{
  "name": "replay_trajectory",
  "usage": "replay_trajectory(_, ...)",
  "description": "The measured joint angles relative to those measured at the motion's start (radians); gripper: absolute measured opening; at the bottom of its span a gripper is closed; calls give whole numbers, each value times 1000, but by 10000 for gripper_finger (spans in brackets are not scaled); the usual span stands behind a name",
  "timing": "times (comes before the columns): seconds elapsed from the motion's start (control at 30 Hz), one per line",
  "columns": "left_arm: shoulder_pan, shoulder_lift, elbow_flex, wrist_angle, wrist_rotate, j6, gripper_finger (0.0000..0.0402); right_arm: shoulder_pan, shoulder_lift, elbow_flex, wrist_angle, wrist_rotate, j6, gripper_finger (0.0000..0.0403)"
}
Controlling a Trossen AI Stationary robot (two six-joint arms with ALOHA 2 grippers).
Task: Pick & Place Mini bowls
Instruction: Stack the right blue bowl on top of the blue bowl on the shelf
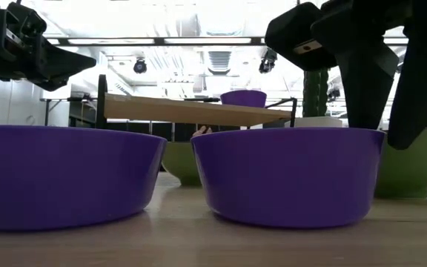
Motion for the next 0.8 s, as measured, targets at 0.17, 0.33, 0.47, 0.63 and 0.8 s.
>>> replay_trajectory(0.17, 0, 0, 0, 0, 0, 0, 0, 0, 0, -27, 52, 0, -7, 68)
replay_trajectory(0.33, 0, 0, 0, 0, 0, 0, 0, 0, 0, -47, 67, 14, -6, 68)
replay_trajectory(0.47, 0, 0, 0, 0, 0, 0, 0, -1, 0, -47, 69, 26, 4, 64)
replay_trajectory(0.63, 0, 0, 0, 0, 0, 0, 0, -8, 0, -45, 65, 26, 44, 29)
replay_trajectory(0.8, 0, 0, 0, 0, 0, 0, 0, -12, 0, -12, 58, 29, 22, 10)
